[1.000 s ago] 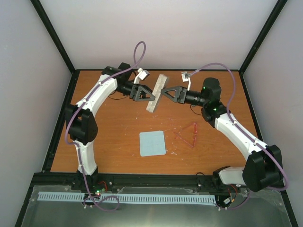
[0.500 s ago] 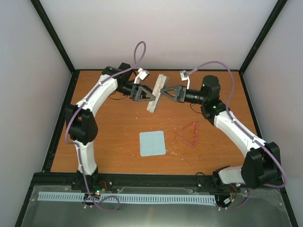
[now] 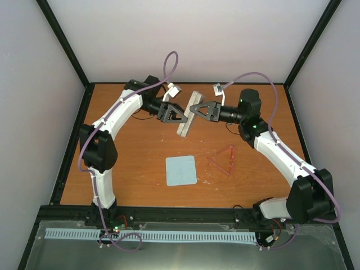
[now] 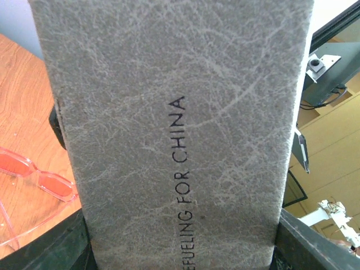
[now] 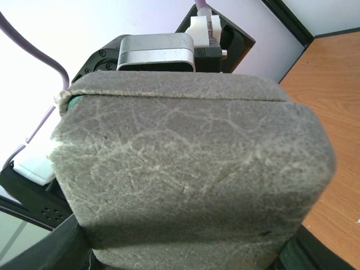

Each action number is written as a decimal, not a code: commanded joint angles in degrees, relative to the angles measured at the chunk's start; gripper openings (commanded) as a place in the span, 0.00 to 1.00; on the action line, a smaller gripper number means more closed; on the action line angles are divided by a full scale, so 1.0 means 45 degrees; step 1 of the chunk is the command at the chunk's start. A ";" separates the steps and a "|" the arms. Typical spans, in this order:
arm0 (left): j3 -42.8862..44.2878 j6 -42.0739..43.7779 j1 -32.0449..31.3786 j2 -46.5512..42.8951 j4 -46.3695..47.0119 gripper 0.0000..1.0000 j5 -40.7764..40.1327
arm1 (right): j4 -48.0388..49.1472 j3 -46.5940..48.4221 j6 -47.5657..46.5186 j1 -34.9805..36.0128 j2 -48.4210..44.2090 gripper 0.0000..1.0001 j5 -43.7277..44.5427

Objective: Organize the sunglasses
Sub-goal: Open the sunglasses case, then place the sunglasses case at the center of the board.

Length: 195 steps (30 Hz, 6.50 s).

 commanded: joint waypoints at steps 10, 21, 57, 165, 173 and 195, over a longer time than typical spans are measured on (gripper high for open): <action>0.0992 -0.0401 -0.0080 0.0118 0.0536 1.00 -0.1109 | -0.1567 0.0716 -0.1154 0.0028 -0.0378 0.03 0.0316; 0.1362 -0.1447 0.0121 0.0054 0.1695 0.99 -0.2820 | -0.2205 0.0970 -0.1436 0.0027 -0.0863 0.03 0.0389; 0.2104 -0.1344 0.0946 0.1586 0.2613 0.87 -0.6118 | -0.0232 -0.0118 0.0609 0.0028 -0.2938 0.03 -0.1407; -0.7159 0.5434 0.0721 -0.2944 0.9868 0.01 -1.3893 | -0.4850 -0.4701 -0.1321 -0.2180 -0.6487 1.00 0.5202; -0.7587 0.5196 0.0721 -0.2486 1.1586 0.01 -1.3812 | -0.4818 -0.4771 -0.1273 -0.2190 -0.6495 1.00 0.5188; -0.6052 0.6377 0.0721 -0.0074 1.1722 0.27 -1.3866 | -0.5409 -0.4648 -0.1468 -0.2180 -0.6394 1.00 0.5392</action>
